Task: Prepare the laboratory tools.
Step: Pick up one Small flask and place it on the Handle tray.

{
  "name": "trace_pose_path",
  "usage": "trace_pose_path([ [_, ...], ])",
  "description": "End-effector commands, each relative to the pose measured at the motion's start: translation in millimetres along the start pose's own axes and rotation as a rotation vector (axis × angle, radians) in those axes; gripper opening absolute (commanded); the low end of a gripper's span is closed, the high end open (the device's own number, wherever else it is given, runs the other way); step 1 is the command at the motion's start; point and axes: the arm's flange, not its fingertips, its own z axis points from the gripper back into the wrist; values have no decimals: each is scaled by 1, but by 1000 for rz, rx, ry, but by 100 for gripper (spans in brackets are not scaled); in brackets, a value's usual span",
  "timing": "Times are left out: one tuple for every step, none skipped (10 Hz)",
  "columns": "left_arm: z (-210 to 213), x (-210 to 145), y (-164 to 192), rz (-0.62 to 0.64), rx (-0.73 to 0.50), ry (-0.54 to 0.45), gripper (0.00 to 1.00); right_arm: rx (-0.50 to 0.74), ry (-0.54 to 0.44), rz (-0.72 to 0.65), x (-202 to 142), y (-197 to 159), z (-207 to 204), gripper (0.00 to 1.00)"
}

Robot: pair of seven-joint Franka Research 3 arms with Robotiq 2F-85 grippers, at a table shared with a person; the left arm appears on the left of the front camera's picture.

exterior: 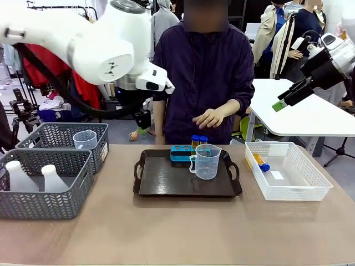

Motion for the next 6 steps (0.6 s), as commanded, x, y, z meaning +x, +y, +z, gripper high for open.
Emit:
trace_pose_path([
  [-3,-22,9,83,46,-21,100,9,-16,2,1,0,1,100],
  [2,-28,17,98,54,-29,100,9,-16,2,1,0,1,100],
  [5,-11,9,44,16,-3,100,9,-16,2,1,0,1,100],
  [5,-11,9,44,16,-3,100,9,-16,2,1,0,1,100],
  [5,-11,9,44,16,-3,100,9,-16,2,1,0,1,100],
  [5,-11,9,44,16,-3,100,9,-16,2,1,0,1,100],
])
